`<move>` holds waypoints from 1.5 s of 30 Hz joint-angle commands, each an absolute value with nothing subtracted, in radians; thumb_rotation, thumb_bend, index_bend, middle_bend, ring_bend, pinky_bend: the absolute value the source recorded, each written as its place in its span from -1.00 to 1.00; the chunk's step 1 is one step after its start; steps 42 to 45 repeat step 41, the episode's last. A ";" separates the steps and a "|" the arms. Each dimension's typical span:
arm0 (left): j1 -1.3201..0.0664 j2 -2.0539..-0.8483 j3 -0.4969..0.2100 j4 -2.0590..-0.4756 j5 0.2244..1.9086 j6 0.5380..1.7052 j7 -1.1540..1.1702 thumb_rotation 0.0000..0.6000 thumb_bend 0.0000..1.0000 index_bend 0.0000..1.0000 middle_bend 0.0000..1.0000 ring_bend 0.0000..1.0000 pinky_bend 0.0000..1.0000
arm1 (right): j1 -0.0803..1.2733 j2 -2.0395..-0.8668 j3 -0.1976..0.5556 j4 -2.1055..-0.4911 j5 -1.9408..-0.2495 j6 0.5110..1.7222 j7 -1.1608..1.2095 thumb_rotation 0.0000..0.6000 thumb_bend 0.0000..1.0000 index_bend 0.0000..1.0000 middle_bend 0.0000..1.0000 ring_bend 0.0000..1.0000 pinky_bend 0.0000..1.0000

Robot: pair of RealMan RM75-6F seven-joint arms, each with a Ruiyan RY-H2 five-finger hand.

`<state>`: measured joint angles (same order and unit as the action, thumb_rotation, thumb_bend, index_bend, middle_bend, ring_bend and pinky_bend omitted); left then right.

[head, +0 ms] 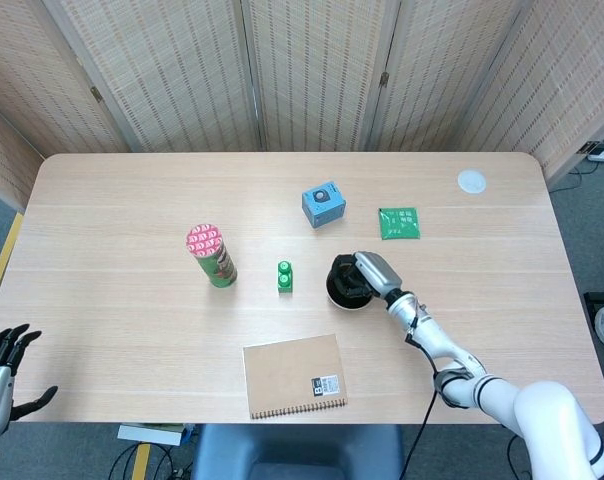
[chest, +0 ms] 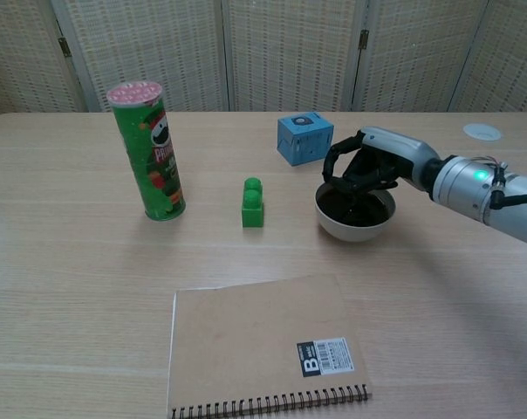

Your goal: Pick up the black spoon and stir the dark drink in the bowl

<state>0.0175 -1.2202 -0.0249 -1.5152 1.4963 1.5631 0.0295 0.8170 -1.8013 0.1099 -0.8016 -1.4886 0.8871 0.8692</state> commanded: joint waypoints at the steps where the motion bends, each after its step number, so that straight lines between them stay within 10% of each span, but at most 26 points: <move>1: 0.017 -1.222 -0.024 -1.514 1.496 1.561 0.030 1.00 -0.61 -0.56 -0.69 -0.75 -0.65 | 0.807 -1.788 0.104 -0.817 -1.492 0.899 0.866 1.00 -0.50 0.03 0.99 1.00 1.00; 8: 0.009 -1.226 -0.026 -1.516 1.505 1.559 0.032 1.00 -0.61 -0.56 -0.69 -0.75 -0.65 | 0.771 -1.724 0.095 -0.909 -1.493 0.941 0.810 1.00 -0.70 -0.71 0.95 1.00 1.00; 23: -0.017 -1.227 -0.039 -1.524 1.517 1.547 0.034 1.00 -0.61 -0.56 -0.69 -0.75 -0.65 | 0.570 -1.399 0.064 -1.269 -1.459 1.182 0.252 1.00 -0.48 -0.67 0.46 0.73 0.94; 34: -0.052 -1.240 -0.058 -1.549 1.530 1.537 0.075 1.00 -0.61 -0.56 -0.69 -0.75 -0.65 | 0.342 -1.184 -0.009 -1.562 -1.423 1.390 -0.023 1.00 -0.43 -0.59 -0.46 -0.59 -0.36; 45: -0.065 -1.238 -0.059 -1.579 1.545 1.538 0.101 1.00 -0.61 -0.56 -0.69 -0.75 -0.65 | 0.212 -1.147 -0.039 -1.594 -1.450 1.527 0.000 1.00 -0.47 -0.76 -0.66 -0.76 -0.58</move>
